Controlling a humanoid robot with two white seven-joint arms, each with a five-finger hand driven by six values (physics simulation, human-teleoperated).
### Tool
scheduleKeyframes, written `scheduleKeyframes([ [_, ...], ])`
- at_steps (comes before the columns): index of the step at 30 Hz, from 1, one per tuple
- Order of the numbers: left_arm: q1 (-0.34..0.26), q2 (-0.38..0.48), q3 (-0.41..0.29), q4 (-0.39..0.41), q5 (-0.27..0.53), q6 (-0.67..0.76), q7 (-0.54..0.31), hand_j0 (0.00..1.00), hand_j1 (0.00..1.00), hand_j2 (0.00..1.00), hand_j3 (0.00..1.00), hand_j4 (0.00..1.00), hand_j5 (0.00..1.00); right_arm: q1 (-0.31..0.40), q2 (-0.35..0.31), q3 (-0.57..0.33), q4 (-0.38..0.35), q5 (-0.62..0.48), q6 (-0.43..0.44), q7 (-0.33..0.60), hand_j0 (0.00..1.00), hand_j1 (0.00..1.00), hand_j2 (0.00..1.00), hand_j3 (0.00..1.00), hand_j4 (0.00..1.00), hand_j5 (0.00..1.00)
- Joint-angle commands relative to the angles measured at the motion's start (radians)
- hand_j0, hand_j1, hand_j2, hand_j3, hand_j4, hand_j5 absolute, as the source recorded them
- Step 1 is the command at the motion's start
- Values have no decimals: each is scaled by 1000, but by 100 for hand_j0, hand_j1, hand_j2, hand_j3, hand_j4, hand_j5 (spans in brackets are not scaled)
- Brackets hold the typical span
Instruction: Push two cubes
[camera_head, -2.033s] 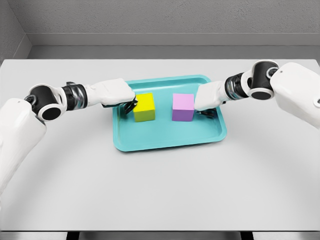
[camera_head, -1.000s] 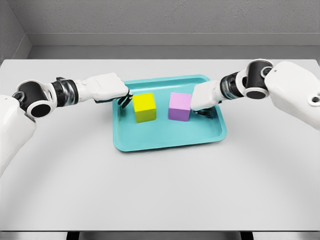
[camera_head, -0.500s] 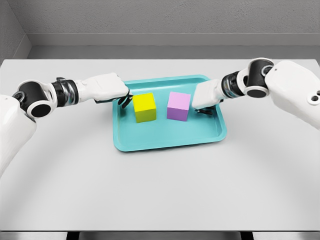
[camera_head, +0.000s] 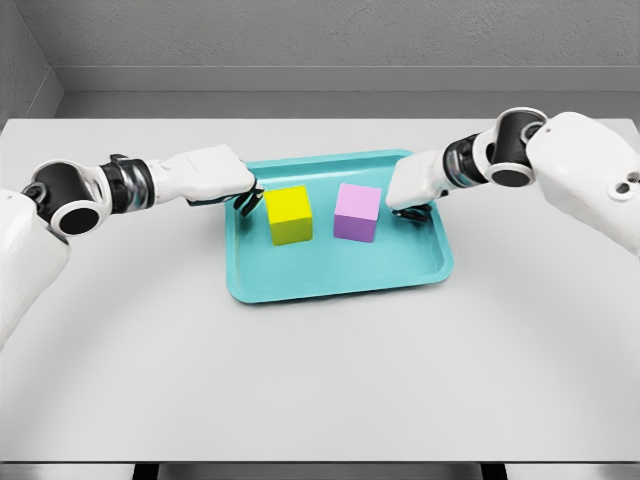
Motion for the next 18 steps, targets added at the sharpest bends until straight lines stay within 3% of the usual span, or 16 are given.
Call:
scheduleKeyframes([
  [1,0,2,0,0,6,2,1,21,21,21,21,21,21,0,14,1,16,0,3,0,14,14,14,14,14,14],
  [7,3,1,2,3,3,2,-1,21,21,21,21,21,21,0,20,-1,30,0,6,0,14,14,14,14,14,14],
  [14,0,-7,11,100,5,2,-2,21,21,21,21,21,21,0,37,-1,31,0,12,0,14,14,14,14,14,14],
  [18,0,-39,2,100,-3,2,-5,21,21,21,21,21,21,0,51,1,39,0,12,0,14,14,14,14,14,14],
])
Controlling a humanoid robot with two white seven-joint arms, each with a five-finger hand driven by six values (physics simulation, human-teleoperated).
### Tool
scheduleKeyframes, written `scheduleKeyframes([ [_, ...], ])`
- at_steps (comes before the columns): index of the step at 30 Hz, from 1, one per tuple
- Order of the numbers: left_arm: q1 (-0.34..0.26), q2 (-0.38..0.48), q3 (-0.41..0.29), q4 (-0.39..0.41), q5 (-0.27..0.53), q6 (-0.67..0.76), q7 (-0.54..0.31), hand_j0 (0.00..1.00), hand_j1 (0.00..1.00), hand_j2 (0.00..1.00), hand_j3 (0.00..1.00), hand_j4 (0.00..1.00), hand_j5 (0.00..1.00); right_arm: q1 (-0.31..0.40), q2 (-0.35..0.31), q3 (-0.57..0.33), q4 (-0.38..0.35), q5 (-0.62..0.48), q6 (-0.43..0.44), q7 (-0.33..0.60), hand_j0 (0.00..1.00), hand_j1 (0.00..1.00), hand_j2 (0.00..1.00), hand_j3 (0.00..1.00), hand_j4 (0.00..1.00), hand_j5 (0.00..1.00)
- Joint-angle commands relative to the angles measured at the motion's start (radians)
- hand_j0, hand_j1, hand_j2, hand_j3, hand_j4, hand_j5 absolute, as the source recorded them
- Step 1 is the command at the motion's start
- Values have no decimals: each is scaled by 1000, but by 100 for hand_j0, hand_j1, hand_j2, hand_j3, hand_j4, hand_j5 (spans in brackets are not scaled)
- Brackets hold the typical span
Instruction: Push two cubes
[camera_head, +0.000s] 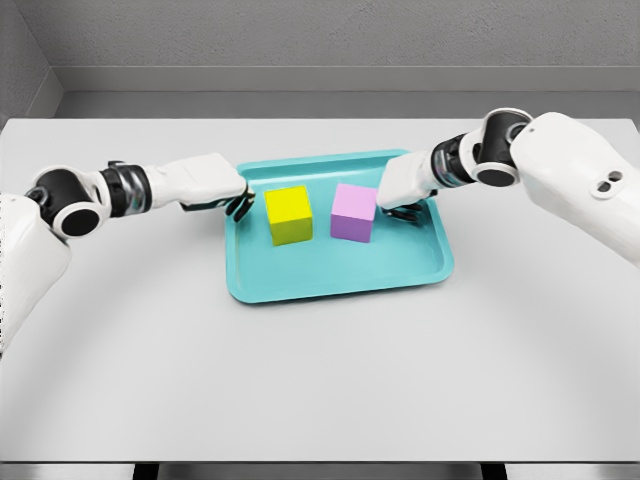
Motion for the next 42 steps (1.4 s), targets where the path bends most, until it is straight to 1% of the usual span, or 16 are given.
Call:
scheduleKeyframes([
  [1,0,-25,-5,7,-1,3,-1,21,21,21,21,21,21,0,9,1,3,-3,0,0,14,14,14,14,14,14],
  [8,0,-40,-8,6,-4,3,-3,21,21,21,21,21,21,0,13,1,8,-2,2,1,14,14,14,14,14,14],
  [10,-2,-40,-9,6,-4,3,-3,21,21,21,21,21,21,0,13,-1,9,17,19,0,14,14,14,14,14,14],
  [13,-2,-57,-9,7,-21,3,-9,21,21,21,21,21,21,0,13,-1,20,17,25,0,14,14,14,14,14,14],
  [18,3,-34,-5,7,-19,3,-9,21,21,21,21,21,21,0,16,-1,23,18,33,0,14,14,14,14,14,14],
  [20,3,-29,0,19,-21,3,-10,21,21,21,21,21,21,0,30,1,23,18,33,0,14,14,14,14,14,14],
  [21,2,-31,0,39,-21,3,-10,21,21,21,21,21,21,0,30,-1,21,18,33,0,14,14,14,14,14,14],
  [23,-2,-32,3,55,-22,3,-10,21,21,21,21,21,21,0,30,-1,17,18,31,1,14,14,14,14,14,14],
  [26,-2,-42,3,52,-19,3,-20,21,21,21,21,21,21,-2,32,-1,12,18,31,1,14,14,14,14,14,14],
  [30,-11,-38,3,39,-13,3,-20,21,21,21,21,21,21,-2,32,-2,8,18,29,0,14,14,14,14,14,14],
  [32,-14,-29,3,21,-10,3,-20,21,21,21,21,21,21,-2,32,-2,6,18,29,0,14,14,14,14,14,14],
  [35,-9,-26,3,-39,4,3,-15,21,21,21,21,21,21,0,27,-2,6,18,29,1,14,14,14,14,14,14],
  [37,-8,20,4,-92,36,3,-15,21,21,21,21,21,21,0,24,-2,8,18,29,0,14,14,14,14,14,14],
  [42,0,38,4,-94,44,3,-15,22,22,22,22,22,22,-6,16,-1,6,18,23,1,15,15,15,15,15,15],
])
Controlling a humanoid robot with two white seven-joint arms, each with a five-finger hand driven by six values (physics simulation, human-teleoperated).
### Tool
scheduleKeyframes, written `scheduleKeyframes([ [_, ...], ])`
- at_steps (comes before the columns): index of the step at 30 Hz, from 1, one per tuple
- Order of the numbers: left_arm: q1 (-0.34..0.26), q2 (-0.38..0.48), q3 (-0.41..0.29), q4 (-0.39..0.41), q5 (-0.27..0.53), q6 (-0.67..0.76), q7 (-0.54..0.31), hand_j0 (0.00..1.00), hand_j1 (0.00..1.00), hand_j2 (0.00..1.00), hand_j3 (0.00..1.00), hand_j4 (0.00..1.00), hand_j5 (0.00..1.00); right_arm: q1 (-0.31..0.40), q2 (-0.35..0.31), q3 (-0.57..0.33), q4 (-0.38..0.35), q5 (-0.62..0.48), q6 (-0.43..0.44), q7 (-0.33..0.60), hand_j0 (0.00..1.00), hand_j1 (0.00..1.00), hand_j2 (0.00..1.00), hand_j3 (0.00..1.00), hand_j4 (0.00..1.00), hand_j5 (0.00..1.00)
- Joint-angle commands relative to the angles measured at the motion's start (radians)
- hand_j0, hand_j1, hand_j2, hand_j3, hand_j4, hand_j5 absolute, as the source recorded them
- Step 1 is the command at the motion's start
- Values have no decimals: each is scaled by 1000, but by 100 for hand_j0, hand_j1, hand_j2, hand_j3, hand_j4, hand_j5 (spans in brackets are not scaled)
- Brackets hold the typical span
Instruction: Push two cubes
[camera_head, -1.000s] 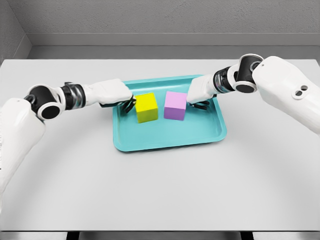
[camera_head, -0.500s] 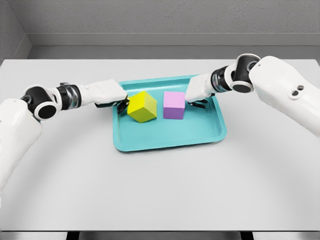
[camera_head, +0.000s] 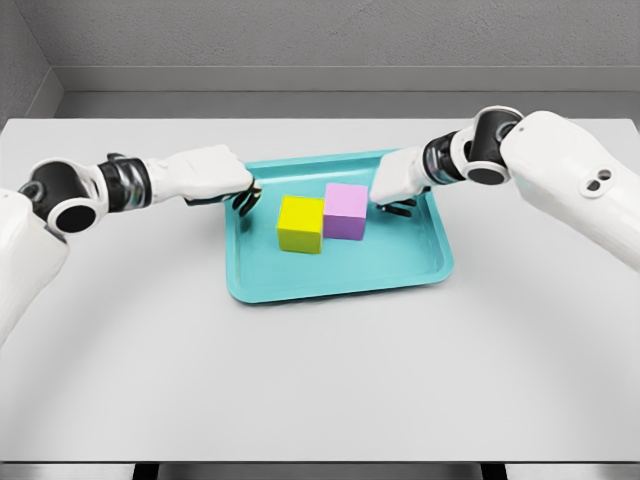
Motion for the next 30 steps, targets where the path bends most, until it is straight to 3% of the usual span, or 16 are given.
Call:
scheduleKeyframes([
  [1,0,16,1,-8,8,2,0,22,22,22,22,22,22,2,-3,2,1,0,-1,1,15,15,15,15,15,15],
  [4,3,16,-1,-11,14,2,2,22,22,22,22,22,22,0,-5,6,6,0,1,1,15,15,15,15,15,15],
  [7,5,41,-10,-115,79,2,3,22,22,22,22,22,22,-2,-6,5,14,1,4,1,15,15,15,15,15,15],
  [10,34,148,-10,-281,175,2,5,22,22,22,22,22,22,-8,-6,3,15,1,5,11,15,15,15,15,15,15],
  [15,54,380,5,-459,342,2,8,23,23,23,23,23,23,-28,-6,3,15,0,7,16,15,15,15,15,15,15],
  [16,72,378,1,-460,346,2,6,28,28,28,28,28,28,-29,-6,2,17,0,7,16,15,15,15,15,15,15],
  [18,109,364,-13,-460,339,2,3,28,28,28,28,28,28,-40,-2,0,35,0,10,16,15,15,15,15,15,15],
  [25,74,223,-166,-460,218,2,-3,27,27,27,27,27,27,-58,23,5,106,12,8,21,15,15,15,15,15,15],
  [30,51,182,-200,-459,168,2,-1,27,27,27,27,27,27,-66,61,8,121,18,8,21,15,15,15,15,15,15],
])
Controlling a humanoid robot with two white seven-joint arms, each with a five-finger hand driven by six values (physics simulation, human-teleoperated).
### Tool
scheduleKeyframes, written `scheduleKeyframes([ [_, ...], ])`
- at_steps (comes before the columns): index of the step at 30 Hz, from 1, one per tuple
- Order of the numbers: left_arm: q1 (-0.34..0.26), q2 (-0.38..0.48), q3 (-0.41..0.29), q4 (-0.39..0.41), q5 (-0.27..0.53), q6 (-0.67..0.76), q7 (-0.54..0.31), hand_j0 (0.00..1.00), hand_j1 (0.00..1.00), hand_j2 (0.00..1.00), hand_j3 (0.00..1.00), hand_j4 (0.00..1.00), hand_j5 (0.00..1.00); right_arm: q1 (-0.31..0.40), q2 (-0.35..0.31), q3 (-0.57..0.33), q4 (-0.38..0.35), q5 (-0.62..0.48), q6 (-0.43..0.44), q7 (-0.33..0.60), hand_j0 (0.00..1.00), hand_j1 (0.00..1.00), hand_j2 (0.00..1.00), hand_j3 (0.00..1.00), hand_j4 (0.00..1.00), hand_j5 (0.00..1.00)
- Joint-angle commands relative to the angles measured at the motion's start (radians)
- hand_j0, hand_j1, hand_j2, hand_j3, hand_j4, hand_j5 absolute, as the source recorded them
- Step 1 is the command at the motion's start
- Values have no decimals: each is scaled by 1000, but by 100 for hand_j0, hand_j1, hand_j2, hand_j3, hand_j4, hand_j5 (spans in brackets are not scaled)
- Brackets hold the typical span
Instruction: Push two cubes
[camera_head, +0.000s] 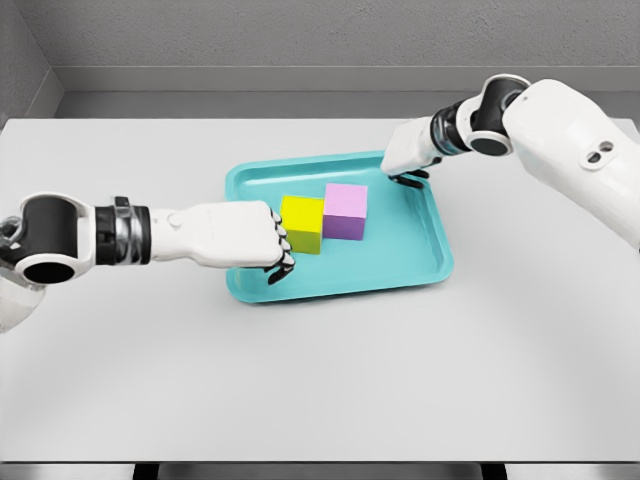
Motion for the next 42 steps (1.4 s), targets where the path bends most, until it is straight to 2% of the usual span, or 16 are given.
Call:
scheduleKeyframes([
  [1,-6,-23,-38,0,-42,2,2,28,28,28,28,28,28,0,15,0,8,3,1,0,15,15,15,15,15,15],
  [3,-41,-24,-111,0,-57,2,3,28,28,28,28,28,28,0,24,0,21,5,1,0,15,15,15,15,15,15],
  [8,-52,-61,-114,23,-128,2,8,28,28,28,28,28,28,-6,46,0,23,36,12,2,15,15,15,15,15,15],
  [10,-83,-84,-168,77,-152,2,8,28,28,28,28,28,28,-8,57,0,23,39,23,3,15,15,15,15,15,15],
  [16,-87,-102,-170,95,-166,2,8,28,28,28,28,28,28,-8,72,5,31,42,30,3,14,14,14,14,14,14],
  [21,-89,-105,-170,169,-169,2,10,28,28,28,28,28,28,-14,89,19,31,43,33,3,14,14,14,14,14,14],
  [31,-95,-130,-170,204,-172,2,10,28,28,28,28,28,28,-12,123,54,26,60,47,2,14,14,14,14,14,14],
  [38,-95,-144,-182,227,-191,2,10,28,28,28,28,28,28,-12,123,54,23,62,44,2,13,13,13,13,13,13],
  [42,-97,-176,-183,270,-195,2,7,28,28,28,28,28,28,-14,123,54,20,62,41,2,13,13,13,13,13,13],
])
